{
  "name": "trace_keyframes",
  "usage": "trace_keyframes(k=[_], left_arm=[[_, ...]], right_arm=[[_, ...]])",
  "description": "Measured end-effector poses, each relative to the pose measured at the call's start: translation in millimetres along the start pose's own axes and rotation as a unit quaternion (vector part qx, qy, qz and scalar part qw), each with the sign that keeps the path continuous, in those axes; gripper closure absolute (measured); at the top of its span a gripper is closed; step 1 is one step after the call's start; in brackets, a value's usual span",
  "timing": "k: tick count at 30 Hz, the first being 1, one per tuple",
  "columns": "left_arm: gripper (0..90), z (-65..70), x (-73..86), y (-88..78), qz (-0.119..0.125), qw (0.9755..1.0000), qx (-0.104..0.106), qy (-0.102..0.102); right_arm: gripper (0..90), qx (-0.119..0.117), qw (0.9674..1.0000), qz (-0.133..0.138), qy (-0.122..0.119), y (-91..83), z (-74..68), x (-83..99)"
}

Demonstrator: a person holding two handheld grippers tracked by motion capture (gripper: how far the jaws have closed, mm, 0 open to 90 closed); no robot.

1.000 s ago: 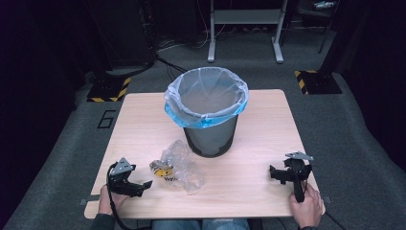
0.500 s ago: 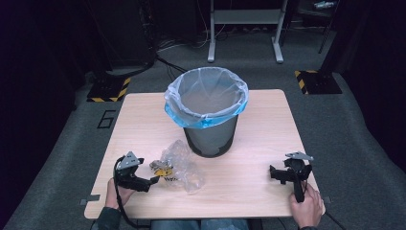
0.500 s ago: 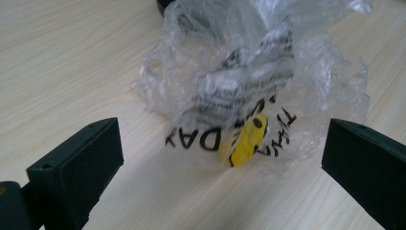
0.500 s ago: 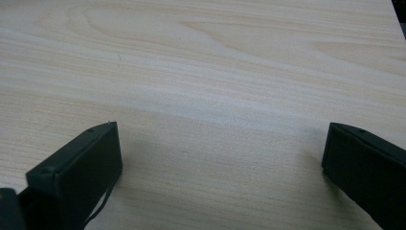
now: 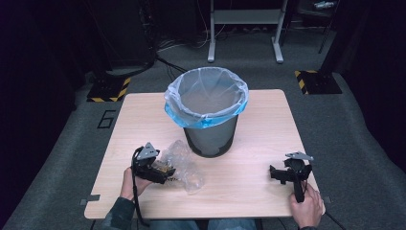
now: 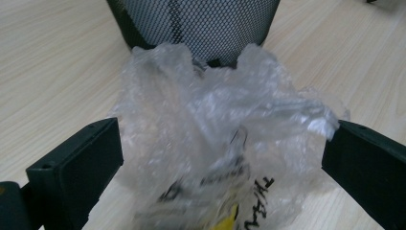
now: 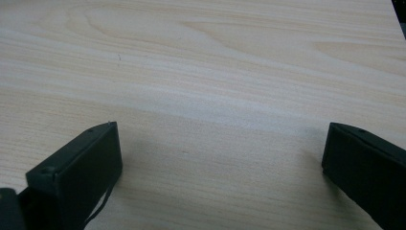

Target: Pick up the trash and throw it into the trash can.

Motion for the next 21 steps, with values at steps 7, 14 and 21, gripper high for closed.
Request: trace_keyframes(k=[7,14,21], left_arm=[[6.9,7.5,-3.9,13.6,-0.017,0.9998,0.004,0.002],[19.4,7.6,-4.9,20.3,-0.022,0.9997,0.009,-0.006],[52.3,9.7,-3.3,24.6,-0.029,0.9995,0.011,-0.005]], right_arm=[[0.0,0.000,1.0000,0.000,0.000,0.0,0.0,0.0],[0.0,0.000,1.0000,0.000,-0.001,0.0,0.3,-0.1],[0.0,0.000,1.0000,0.000,0.000,0.0,0.0,0.0]])
Point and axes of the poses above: each handheld gripper's, and its own axes: y roughly forward along the jaws, x roughly out of its underside, z roughly to its right, the point moved 6 cm from there along y, roughly forward along the jaws, and after that the axes turned 10 degrees about -x, right-handed, at the moved point
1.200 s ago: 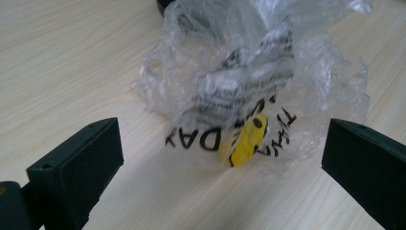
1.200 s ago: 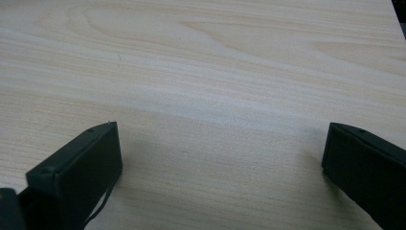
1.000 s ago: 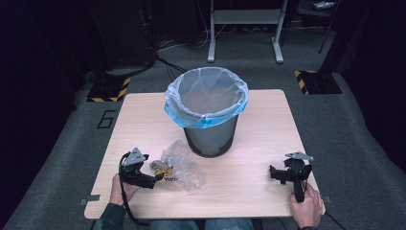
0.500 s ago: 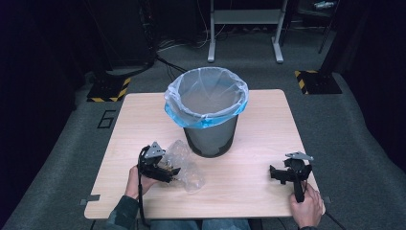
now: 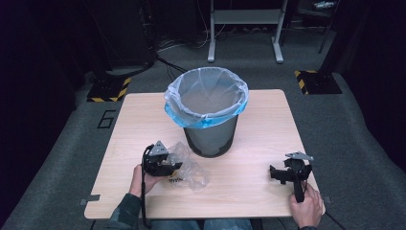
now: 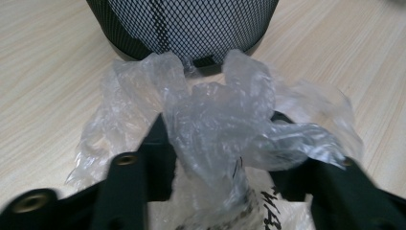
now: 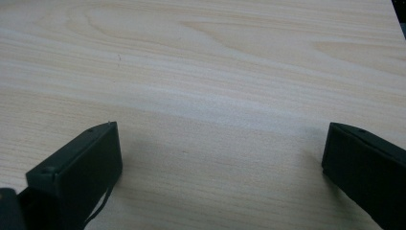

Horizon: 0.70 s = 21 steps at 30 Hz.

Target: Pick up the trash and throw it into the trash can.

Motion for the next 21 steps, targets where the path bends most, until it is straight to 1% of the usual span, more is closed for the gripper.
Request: trace_keyframes(k=[2,3,5,7,8,9,11,12,13,15,17,18,19,21], left_arm=[[61.3,-0.7,2.7,2.4,-0.010,0.9999,-0.007,0.004],[65.3,-0.6,3.8,3.3,-0.011,0.9999,-0.007,0.004],[71.4,-1.3,6.7,4.9,-0.017,0.9998,-0.009,0.005],[76.4,-2.5,8.6,5.2,-0.017,0.9998,-0.010,0.001],[78.2,-3.9,9.5,4.8,-0.018,0.9997,-0.015,-0.006],[80.5,-5.4,9.7,4.2,-0.016,0.9997,-0.016,-0.006],[82.8,-7.9,10.5,2.8,-0.013,0.9996,-0.018,-0.018],[83.7,-9.5,10.8,1.9,-0.013,0.9996,-0.018,-0.017],[84.3,-9.6,10.9,1.3,-0.011,0.9996,-0.018,-0.021],[84.8,-11.2,11.0,-1.0,-0.010,0.9995,-0.020,-0.023],[85.0,-12.1,10.9,-2.1,-0.009,0.9995,-0.021,-0.021],[85.1,-14.1,10.3,-5.8,-0.005,0.9994,-0.024,-0.024],[85.1,-14.6,10.3,-7.5,-0.007,0.9994,-0.024,-0.025],[85.1,-17.6,8.9,-12.1,0.001,0.9992,-0.027,-0.029]], right_arm=[[0.0,0.000,1.0000,0.000,0.000,0.0,0.0,0.0],[0.0,0.000,1.0000,0.000,0.000,0.0,0.1,0.0],[0.0,0.000,1.0000,0.000,0.000,-0.1,0.1,0.0],[0.0,0.000,1.0000,0.000,0.000,-0.1,0.1,0.0],[0.0,0.000,1.0000,0.000,0.000,-0.1,0.0,0.0],[0.0,0.000,1.0000,0.000,0.000,-0.1,0.0,0.0],[0.0,0.000,1.0000,0.000,0.000,-0.1,0.1,0.1],[0.0,0.000,1.0000,0.000,0.000,-0.1,0.1,0.0],[0.0,0.000,1.0000,0.000,0.000,-0.1,0.1,0.0],[0.0,0.000,1.0000,0.000,0.000,-0.1,0.1,0.1],[0.0,0.000,1.0000,0.000,0.000,-0.1,0.1,0.1],[0.0,0.000,1.0000,0.000,0.000,-0.1,0.0,0.1],[0.0,0.000,1.0000,0.000,0.000,-0.1,0.1,0.1],[0.0,0.000,1.0000,0.000,0.000,-0.1,0.1,0.1]])
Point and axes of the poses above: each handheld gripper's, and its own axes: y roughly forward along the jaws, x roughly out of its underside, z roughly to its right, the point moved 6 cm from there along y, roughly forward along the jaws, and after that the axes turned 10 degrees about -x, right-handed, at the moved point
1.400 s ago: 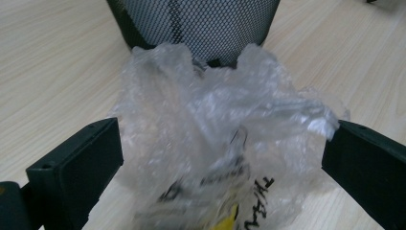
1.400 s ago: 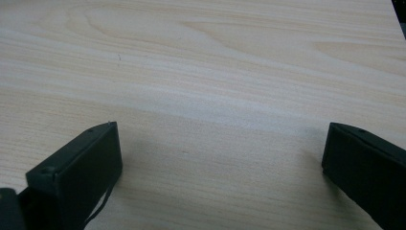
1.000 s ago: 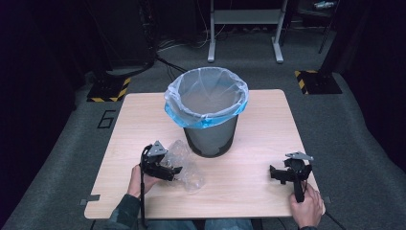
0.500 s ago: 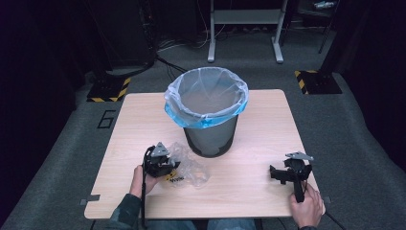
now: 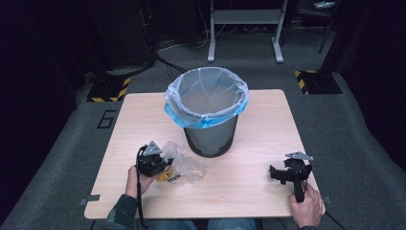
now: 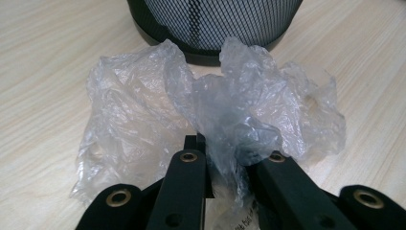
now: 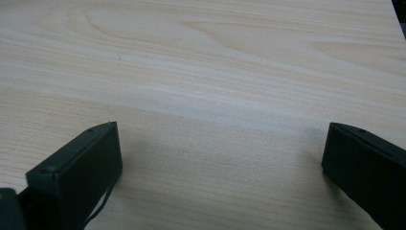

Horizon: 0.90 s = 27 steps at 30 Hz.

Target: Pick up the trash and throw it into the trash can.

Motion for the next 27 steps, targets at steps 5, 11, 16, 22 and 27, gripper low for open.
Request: trace_keyframes(k=[5,11,16,22,27], left_arm=[[85.1,-6.2,-3.0,-10.0,0.010,0.9998,-0.002,-0.016],[85.0,-13.8,-7.6,-21.5,0.015,0.9997,-0.007,-0.018],[85.0,-18.2,-11.9,-29.8,0.019,0.9996,-0.011,-0.016],[85.0,-25.1,-17.6,-39.5,0.023,0.9994,-0.019,-0.015],[85.0,-31.4,-22.4,-48.9,0.031,0.9990,-0.026,-0.018]], right_arm=[[0.0,0.000,1.0000,0.000,0.000,0.0,0.0,0.0],[0.0,0.000,1.0000,0.000,0.000,0.0,0.0,0.0],[0.0,0.000,1.0000,0.000,0.000,0.0,0.0,0.0],[0.0,0.000,1.0000,0.000,0.000,0.0,0.0,0.0],[0.0,0.000,1.0000,0.000,0.000,0.0,-0.1,0.0]])
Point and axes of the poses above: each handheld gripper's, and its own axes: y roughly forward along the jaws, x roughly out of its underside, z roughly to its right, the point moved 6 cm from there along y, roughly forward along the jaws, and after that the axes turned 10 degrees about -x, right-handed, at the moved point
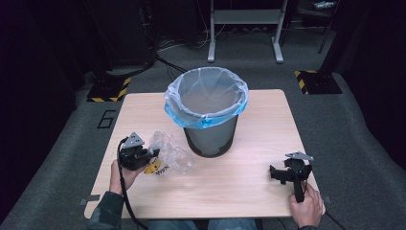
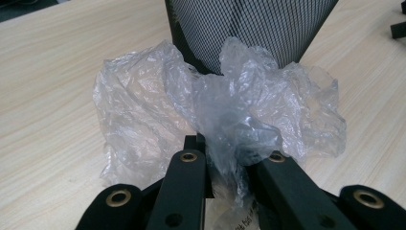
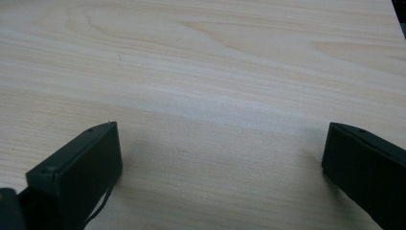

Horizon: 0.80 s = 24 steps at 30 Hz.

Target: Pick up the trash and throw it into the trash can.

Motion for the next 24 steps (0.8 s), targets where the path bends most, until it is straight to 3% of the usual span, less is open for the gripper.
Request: trace_keyframes(k=[14,24], left_arm=[[85.0,-12.2,-13.5,-12.9,0.005,0.9999,-0.010,0.004],[85.0,-21.6,-34.2,-26.6,0.013,0.9997,-0.016,0.010]], right_arm=[[0.0,0.000,1.0000,0.000,0.000,0.0,0.0,0.0],[0.0,0.000,1.0000,0.000,0.000,0.0,0.0,0.0]])
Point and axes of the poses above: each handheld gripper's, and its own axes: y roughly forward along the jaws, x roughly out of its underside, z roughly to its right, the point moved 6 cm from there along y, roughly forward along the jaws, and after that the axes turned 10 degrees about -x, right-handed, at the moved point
